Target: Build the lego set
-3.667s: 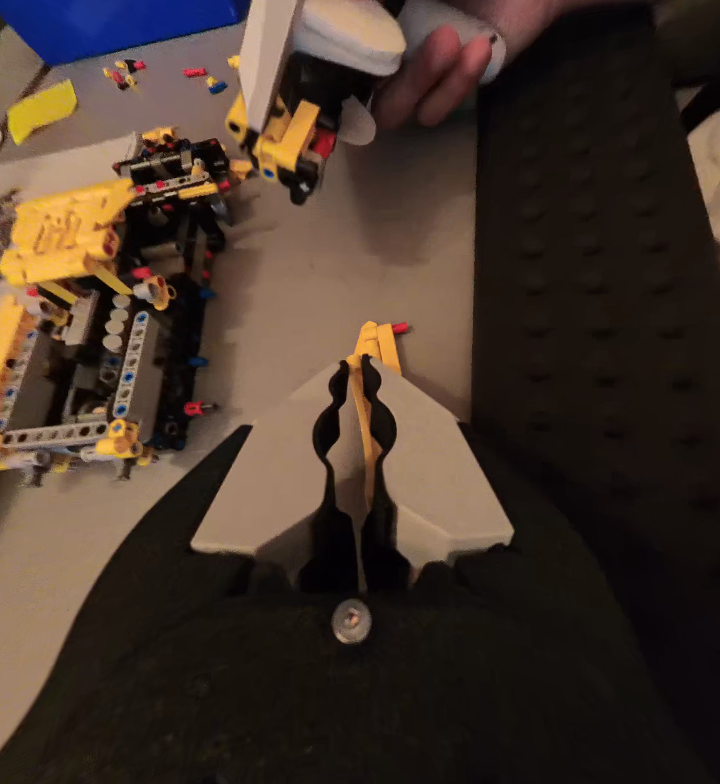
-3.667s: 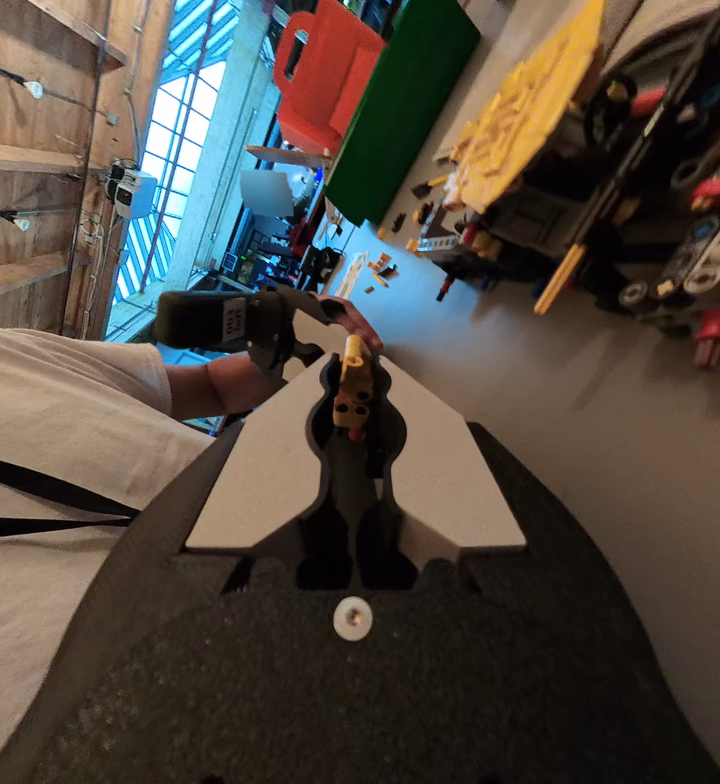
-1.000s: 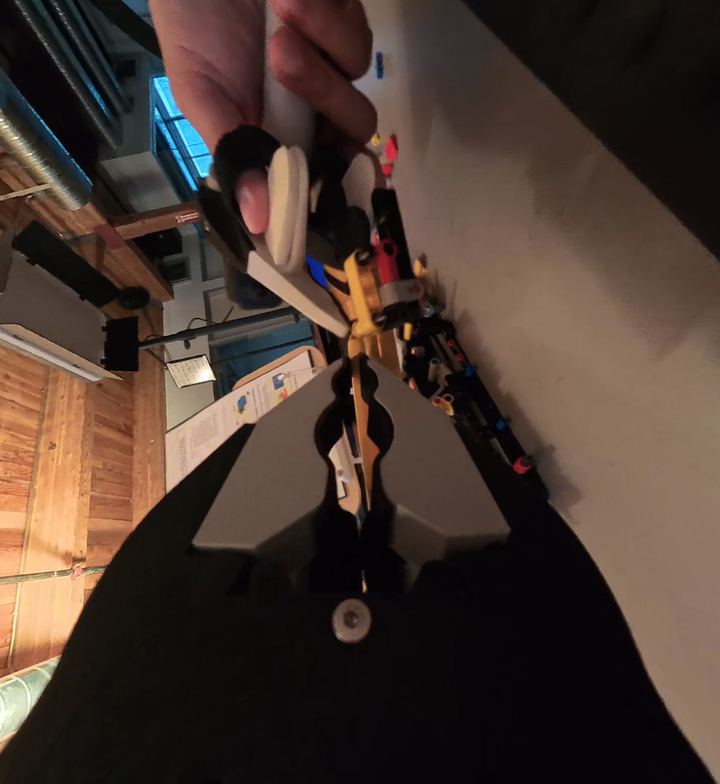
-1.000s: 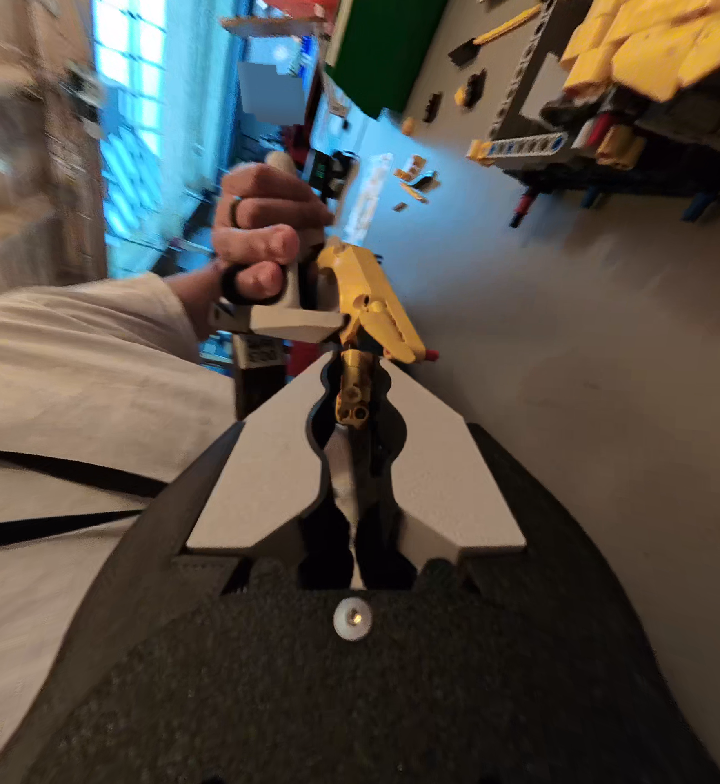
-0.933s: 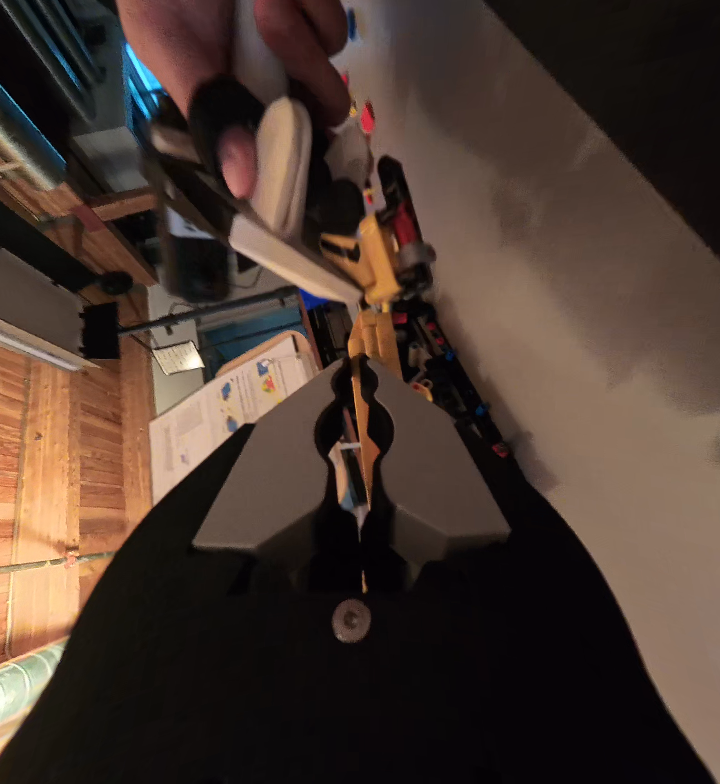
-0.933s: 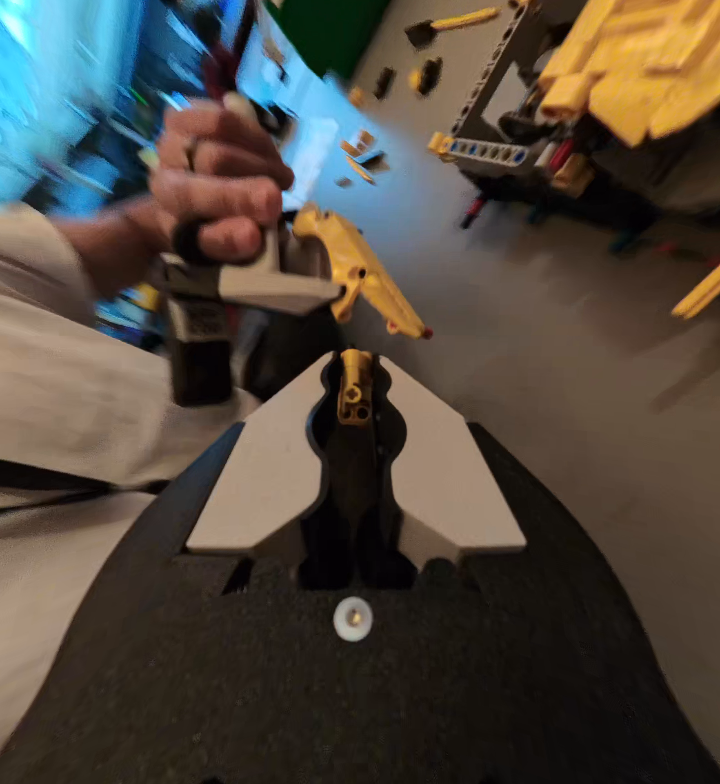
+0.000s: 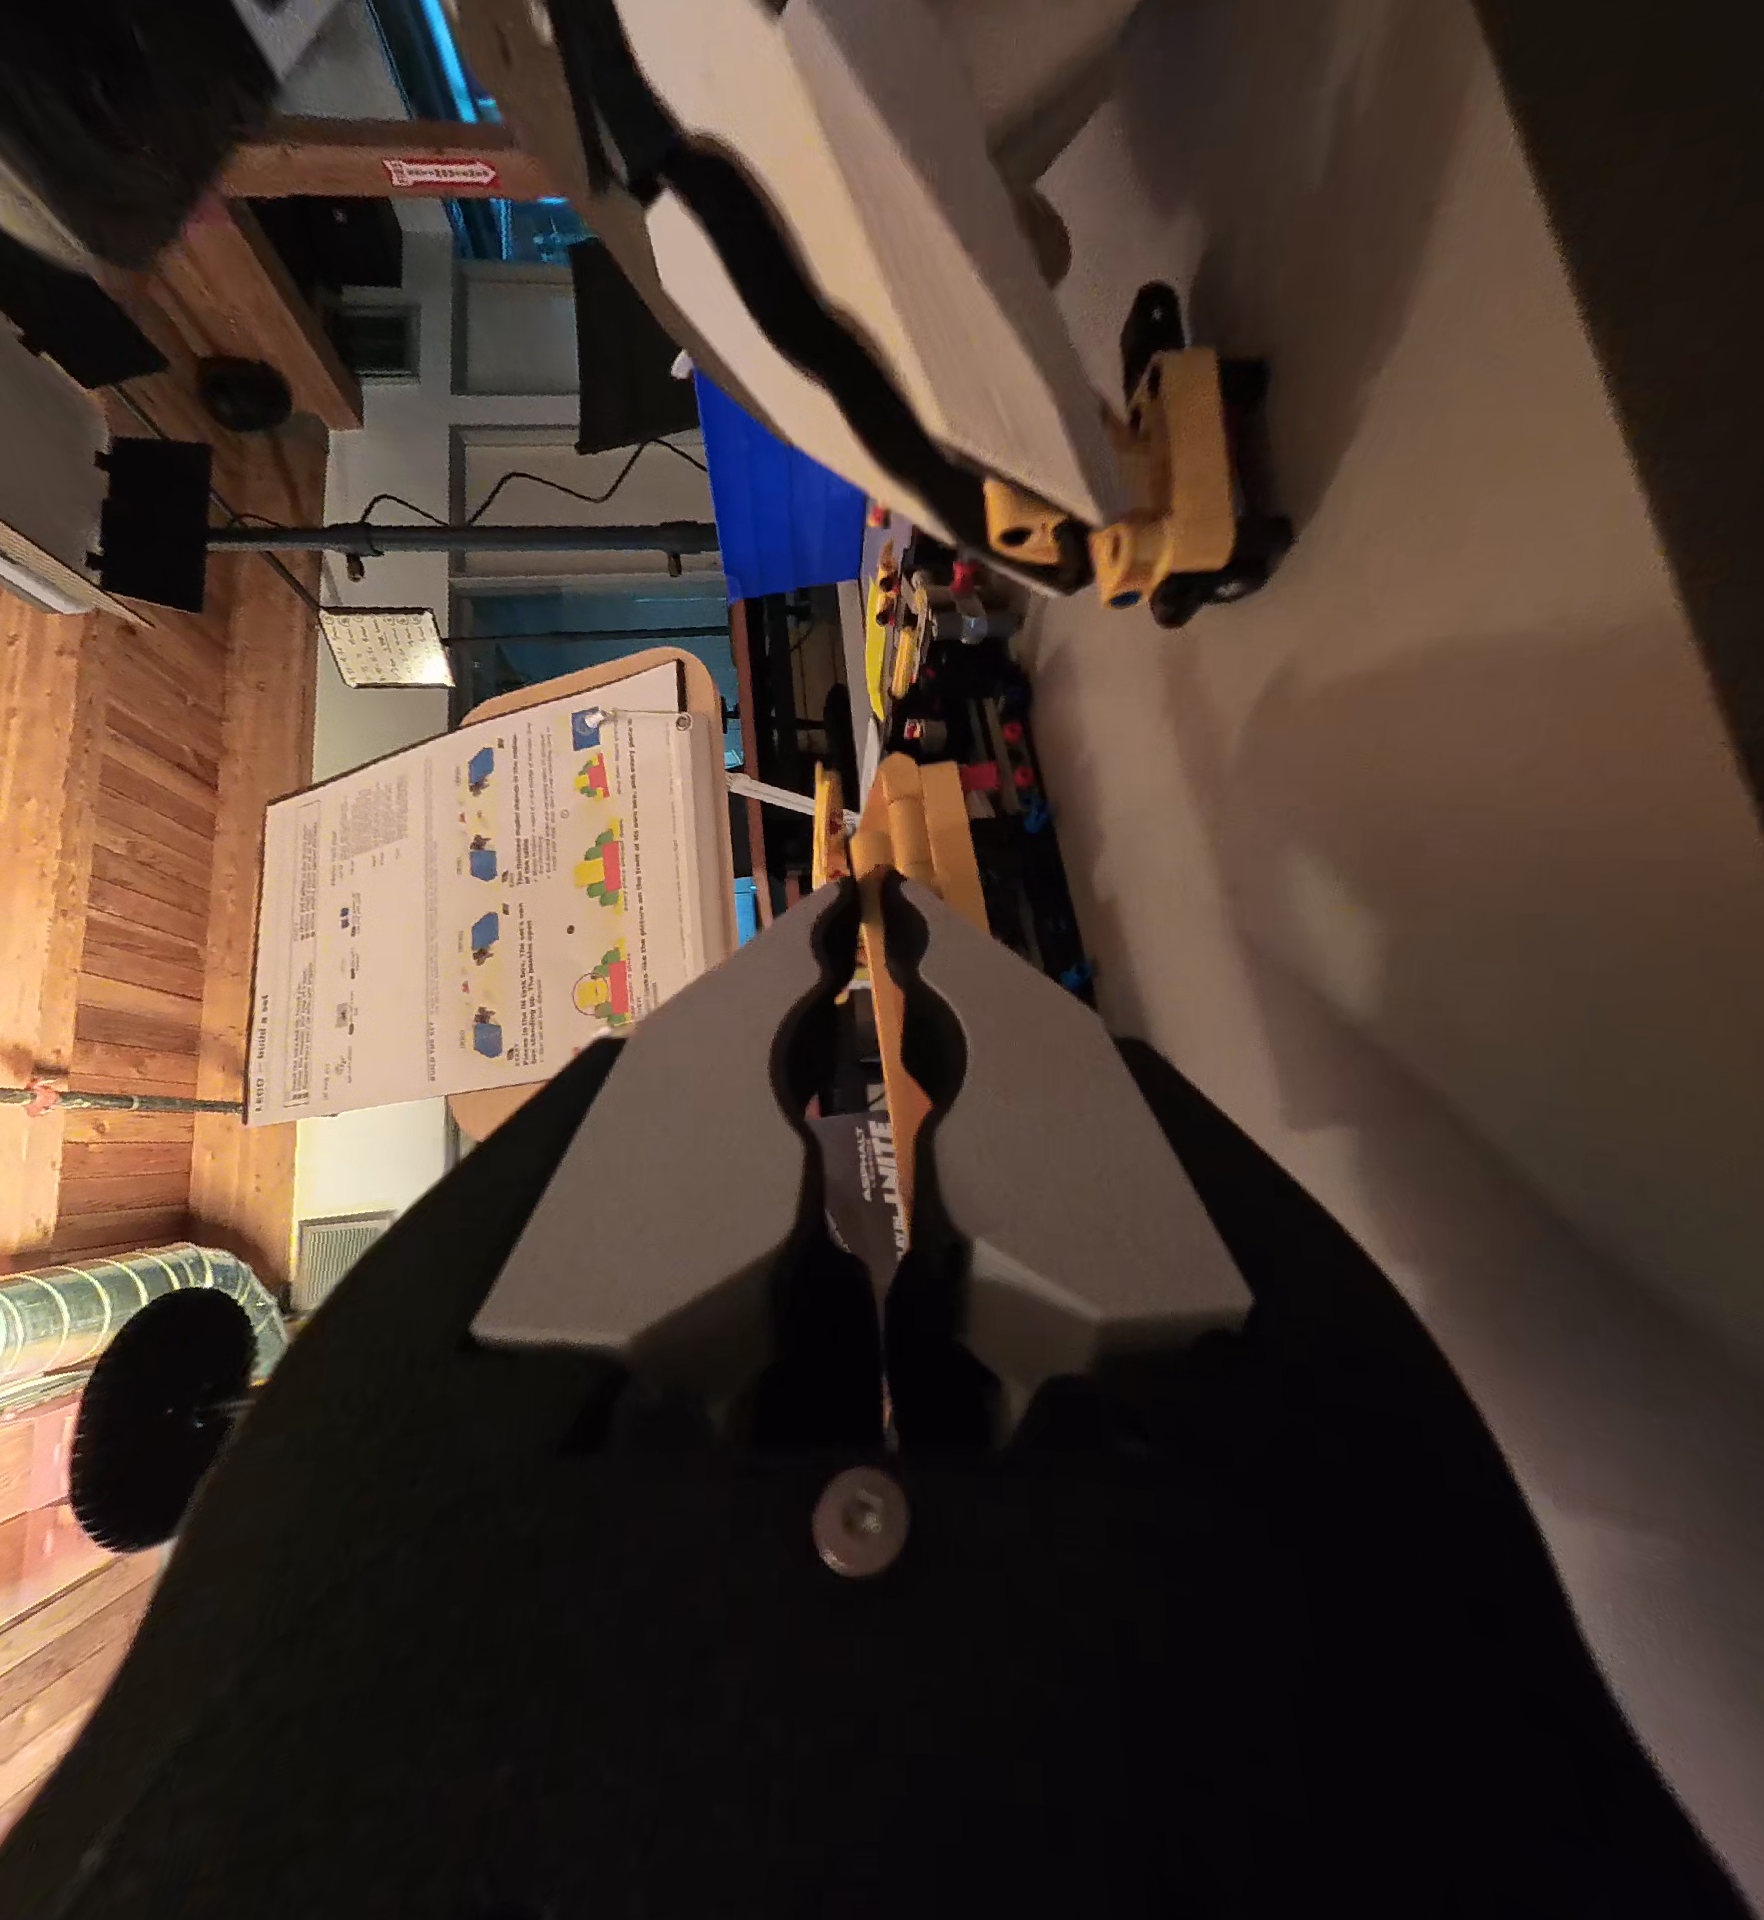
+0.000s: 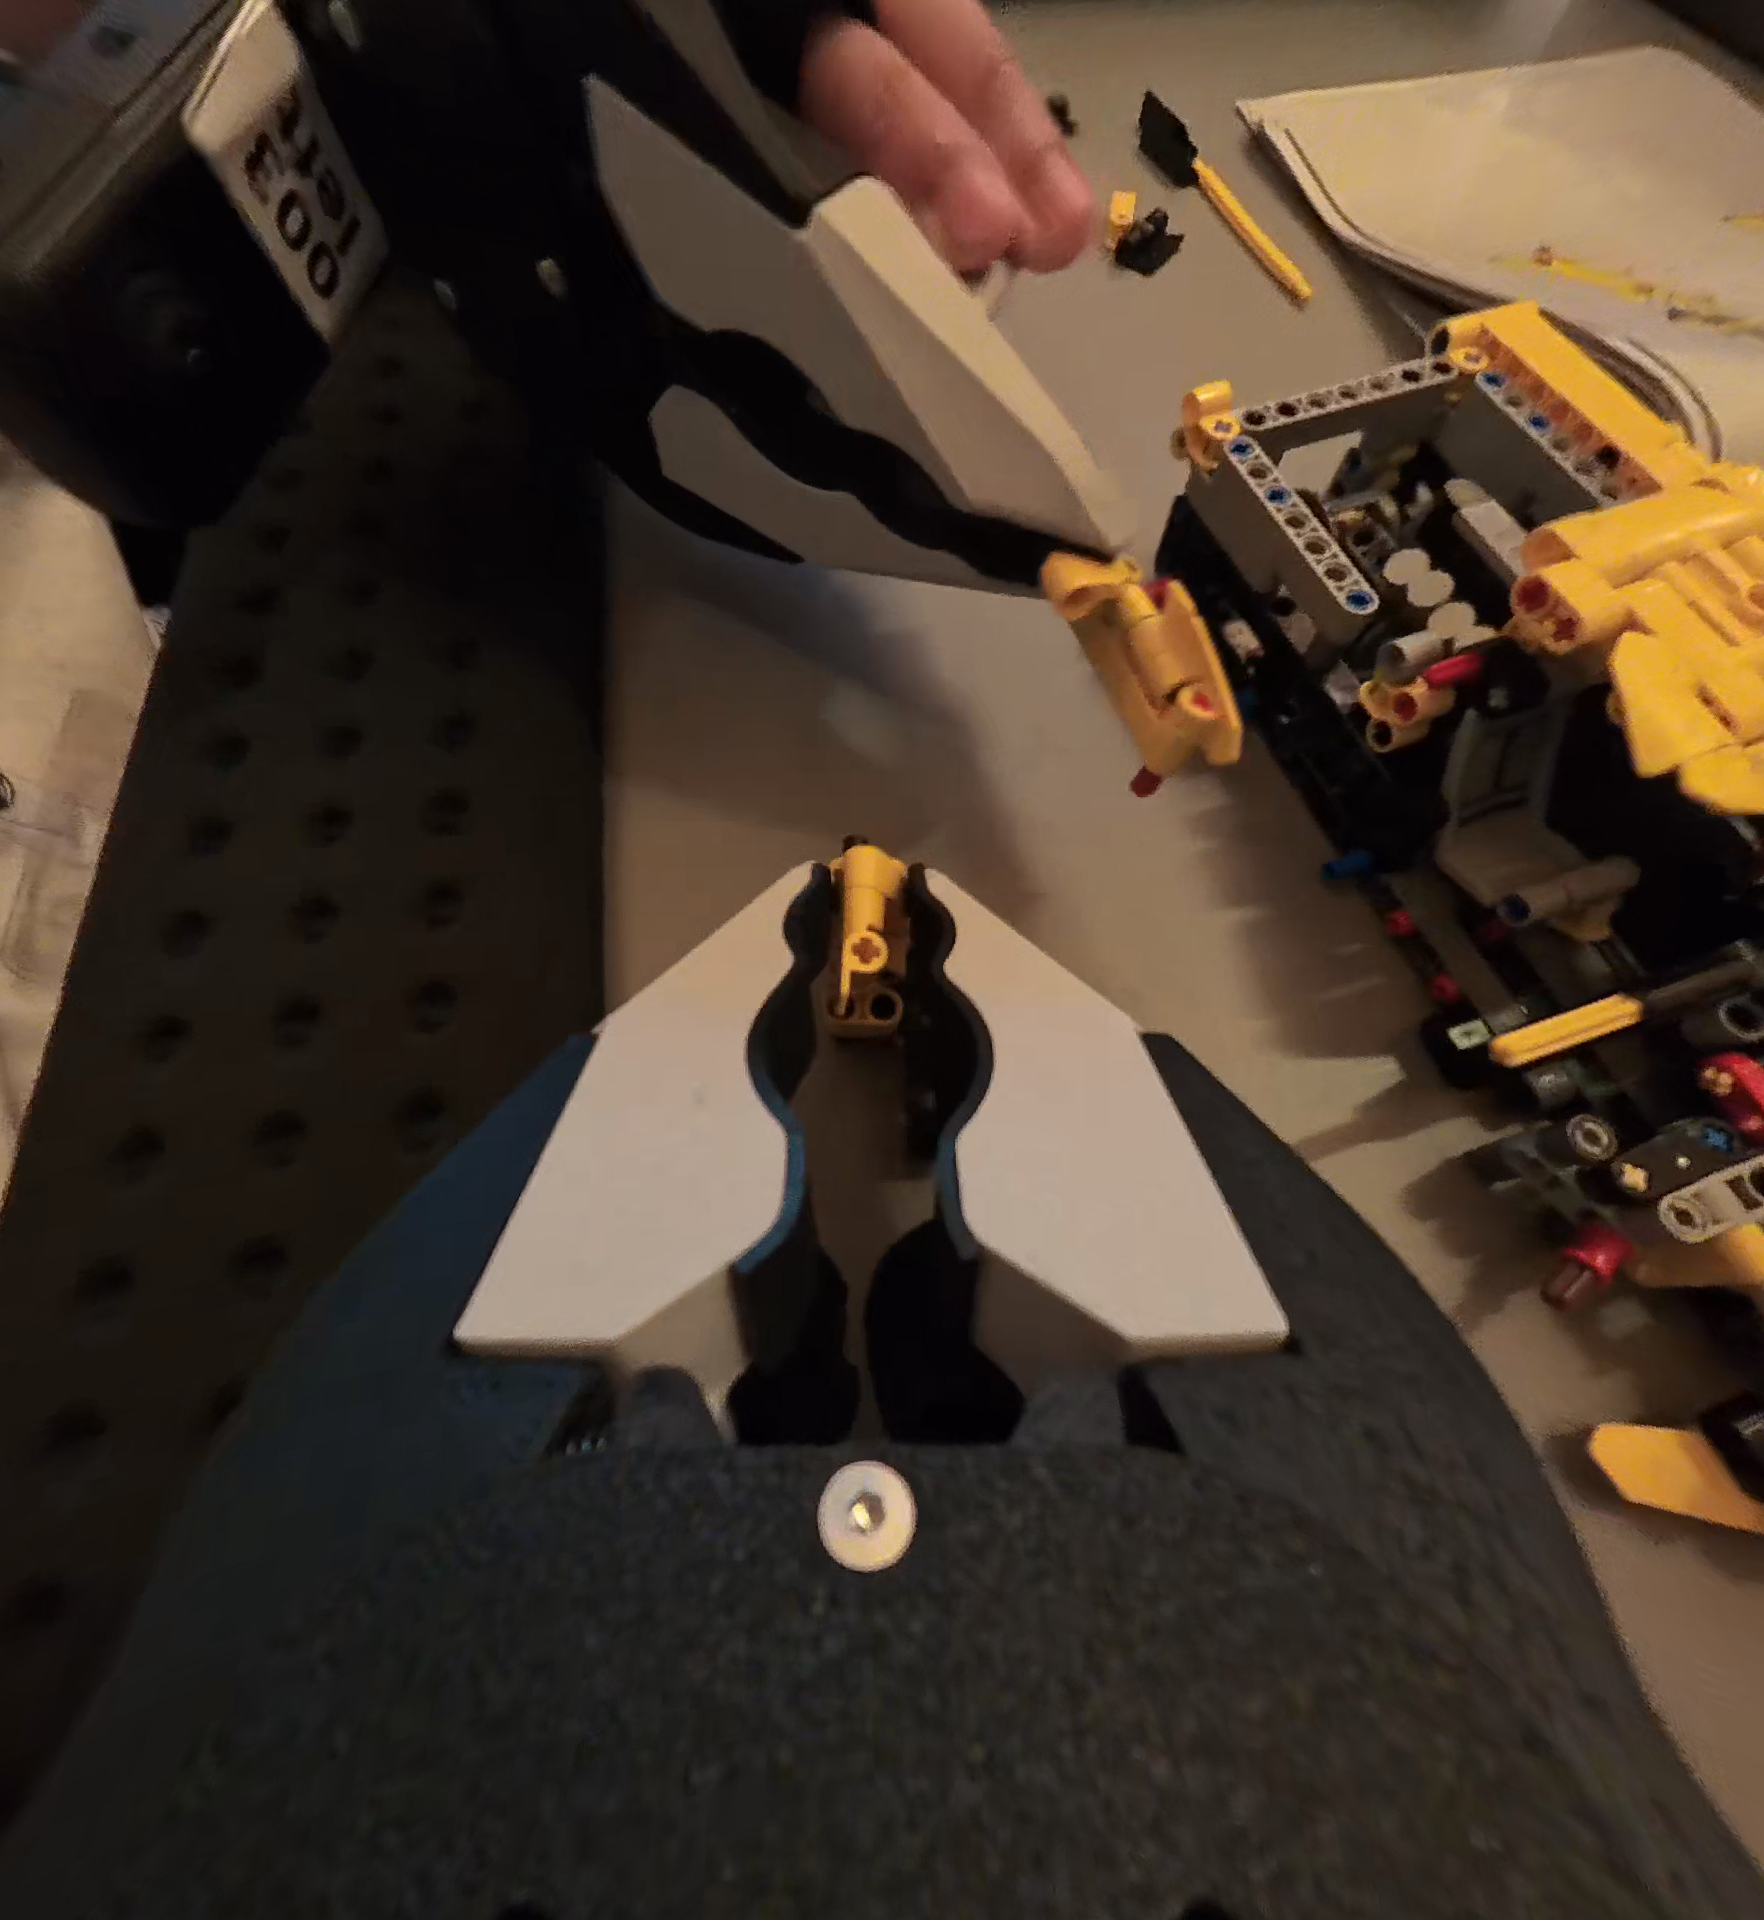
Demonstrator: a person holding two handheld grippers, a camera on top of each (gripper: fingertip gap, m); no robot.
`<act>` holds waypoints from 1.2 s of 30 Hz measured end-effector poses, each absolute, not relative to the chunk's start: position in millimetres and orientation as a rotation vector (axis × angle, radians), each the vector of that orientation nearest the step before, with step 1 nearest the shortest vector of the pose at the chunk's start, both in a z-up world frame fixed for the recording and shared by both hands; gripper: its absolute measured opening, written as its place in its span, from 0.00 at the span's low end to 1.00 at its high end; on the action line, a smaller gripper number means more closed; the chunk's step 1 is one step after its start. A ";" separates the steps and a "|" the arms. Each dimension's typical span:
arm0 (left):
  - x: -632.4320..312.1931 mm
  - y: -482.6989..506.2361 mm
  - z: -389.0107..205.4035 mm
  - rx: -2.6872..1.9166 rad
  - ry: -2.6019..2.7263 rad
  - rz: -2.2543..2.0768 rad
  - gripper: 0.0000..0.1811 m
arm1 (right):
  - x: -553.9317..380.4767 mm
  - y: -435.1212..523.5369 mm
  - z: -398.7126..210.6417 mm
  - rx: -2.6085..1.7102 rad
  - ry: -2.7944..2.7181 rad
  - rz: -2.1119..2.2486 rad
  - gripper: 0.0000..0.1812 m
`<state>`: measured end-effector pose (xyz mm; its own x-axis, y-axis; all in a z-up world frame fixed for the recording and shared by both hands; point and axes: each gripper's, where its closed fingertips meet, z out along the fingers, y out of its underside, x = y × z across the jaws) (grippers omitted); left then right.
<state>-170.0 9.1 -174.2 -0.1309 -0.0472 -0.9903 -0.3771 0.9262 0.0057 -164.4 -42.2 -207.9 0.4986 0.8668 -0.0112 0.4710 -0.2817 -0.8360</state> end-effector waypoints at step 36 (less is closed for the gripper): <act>-172.5 -19.3 -158.9 -0.533 1.675 -0.131 0.02 | -170.4 -33.2 -157.4 -2.242 -0.683 1.200 0.07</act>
<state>-172.5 -19.3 -158.9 -0.0815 -0.4146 -0.9063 -0.2690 0.8847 -0.3806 -170.4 -33.2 -157.4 0.4847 0.6356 -0.6009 0.1917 -0.7474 -0.6361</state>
